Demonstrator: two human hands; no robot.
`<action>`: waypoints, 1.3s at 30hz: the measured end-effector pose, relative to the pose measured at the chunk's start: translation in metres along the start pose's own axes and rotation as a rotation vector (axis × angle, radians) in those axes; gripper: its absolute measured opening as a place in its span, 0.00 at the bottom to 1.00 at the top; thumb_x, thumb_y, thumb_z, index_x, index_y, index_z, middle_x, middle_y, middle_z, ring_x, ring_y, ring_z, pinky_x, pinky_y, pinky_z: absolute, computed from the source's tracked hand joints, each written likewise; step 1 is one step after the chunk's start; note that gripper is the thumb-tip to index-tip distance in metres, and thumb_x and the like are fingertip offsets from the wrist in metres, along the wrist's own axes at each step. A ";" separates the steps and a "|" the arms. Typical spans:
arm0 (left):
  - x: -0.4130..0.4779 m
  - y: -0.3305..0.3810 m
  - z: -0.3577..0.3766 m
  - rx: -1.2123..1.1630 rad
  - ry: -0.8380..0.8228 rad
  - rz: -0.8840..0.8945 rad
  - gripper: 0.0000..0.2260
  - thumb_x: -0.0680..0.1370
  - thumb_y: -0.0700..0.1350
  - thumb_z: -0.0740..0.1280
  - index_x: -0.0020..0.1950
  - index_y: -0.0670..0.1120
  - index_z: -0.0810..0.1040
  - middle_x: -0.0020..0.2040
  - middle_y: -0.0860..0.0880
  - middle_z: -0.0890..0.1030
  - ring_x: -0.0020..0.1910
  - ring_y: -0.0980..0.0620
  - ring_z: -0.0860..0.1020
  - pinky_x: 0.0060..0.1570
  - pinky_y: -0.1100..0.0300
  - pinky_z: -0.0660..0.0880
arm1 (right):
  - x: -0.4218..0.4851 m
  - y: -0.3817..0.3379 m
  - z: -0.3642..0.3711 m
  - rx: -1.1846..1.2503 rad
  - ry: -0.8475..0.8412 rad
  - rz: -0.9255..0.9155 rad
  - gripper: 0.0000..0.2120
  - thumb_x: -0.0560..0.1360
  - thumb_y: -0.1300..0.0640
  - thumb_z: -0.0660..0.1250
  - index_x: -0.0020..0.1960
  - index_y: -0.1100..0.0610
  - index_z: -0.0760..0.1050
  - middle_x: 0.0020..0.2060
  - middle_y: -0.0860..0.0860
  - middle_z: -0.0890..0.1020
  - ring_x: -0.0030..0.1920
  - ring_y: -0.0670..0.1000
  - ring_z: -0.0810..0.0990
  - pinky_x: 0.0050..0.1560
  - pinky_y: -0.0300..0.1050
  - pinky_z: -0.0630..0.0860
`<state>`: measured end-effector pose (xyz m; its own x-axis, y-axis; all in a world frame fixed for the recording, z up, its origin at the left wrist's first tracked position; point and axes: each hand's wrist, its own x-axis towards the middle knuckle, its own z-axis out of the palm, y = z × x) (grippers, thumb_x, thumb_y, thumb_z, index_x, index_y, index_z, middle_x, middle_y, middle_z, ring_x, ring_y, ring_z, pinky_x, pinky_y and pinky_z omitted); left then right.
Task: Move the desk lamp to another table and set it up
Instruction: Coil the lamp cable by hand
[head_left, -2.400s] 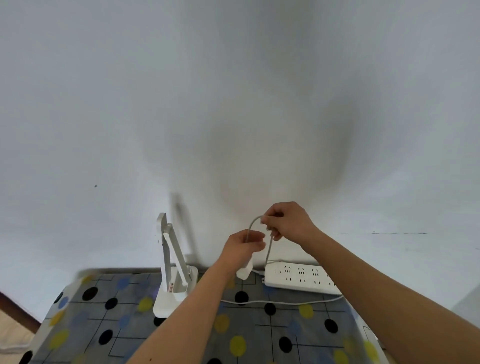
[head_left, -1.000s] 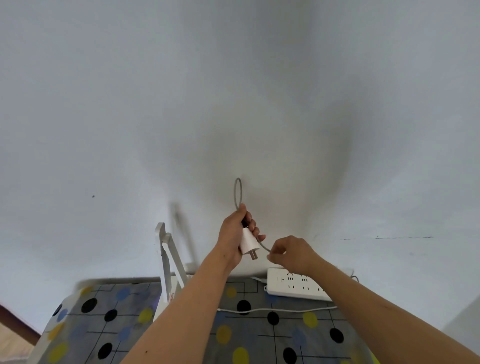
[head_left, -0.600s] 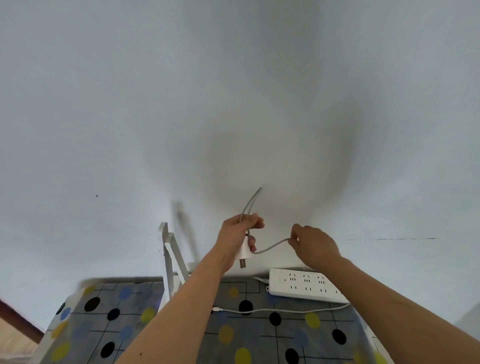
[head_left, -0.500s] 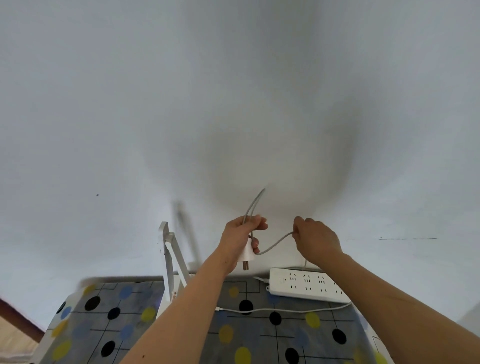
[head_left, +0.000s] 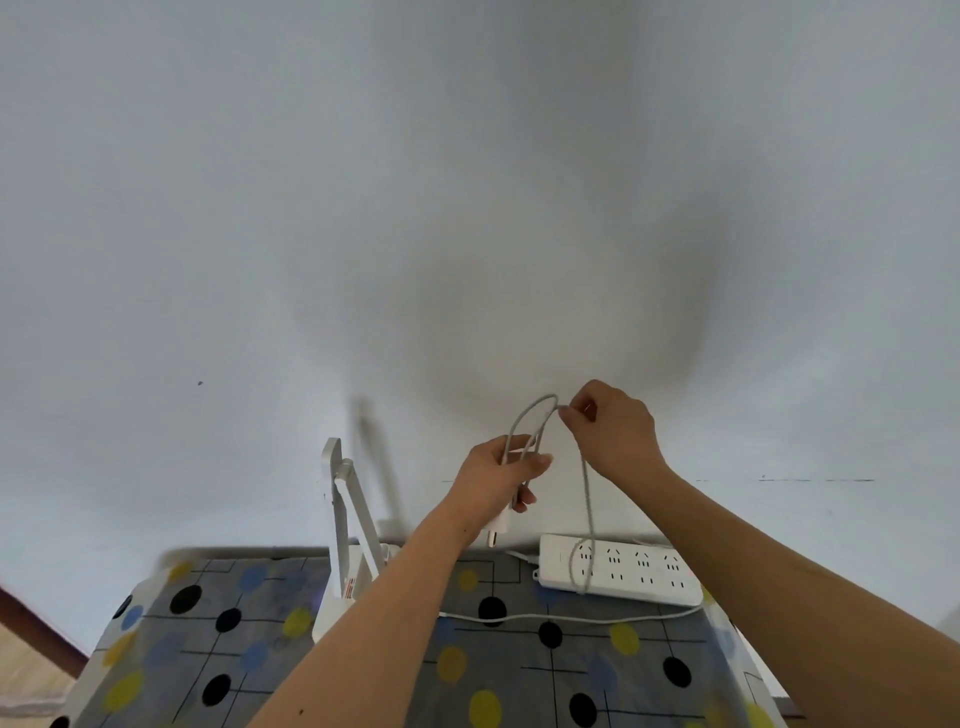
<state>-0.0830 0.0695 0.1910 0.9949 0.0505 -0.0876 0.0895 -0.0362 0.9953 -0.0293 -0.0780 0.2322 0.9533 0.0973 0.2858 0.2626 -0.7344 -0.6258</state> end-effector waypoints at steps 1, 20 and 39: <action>0.001 0.001 0.000 -0.008 -0.007 0.004 0.18 0.74 0.46 0.72 0.62 0.43 0.75 0.43 0.48 0.81 0.28 0.55 0.77 0.31 0.62 0.76 | 0.001 -0.005 -0.002 0.042 -0.006 0.014 0.07 0.76 0.51 0.65 0.43 0.54 0.74 0.34 0.47 0.78 0.37 0.50 0.77 0.41 0.43 0.70; 0.001 0.004 0.002 0.134 -0.100 -0.054 0.09 0.75 0.48 0.70 0.47 0.43 0.82 0.40 0.53 0.85 0.31 0.59 0.74 0.31 0.65 0.73 | 0.001 -0.026 -0.015 0.768 -0.113 0.380 0.05 0.70 0.63 0.74 0.39 0.64 0.79 0.28 0.55 0.79 0.26 0.48 0.78 0.28 0.38 0.78; 0.008 0.003 0.000 -0.013 0.047 -0.017 0.18 0.80 0.55 0.59 0.37 0.45 0.74 0.32 0.48 0.77 0.38 0.49 0.80 0.51 0.51 0.76 | -0.029 0.015 0.001 0.414 -0.542 0.338 0.13 0.72 0.69 0.66 0.52 0.58 0.81 0.44 0.55 0.82 0.37 0.49 0.80 0.33 0.38 0.77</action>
<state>-0.0745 0.0698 0.1937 0.9899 0.0979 -0.1025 0.1051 -0.0221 0.9942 -0.0527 -0.0908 0.2136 0.9036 0.3062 -0.2995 -0.1246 -0.4811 -0.8678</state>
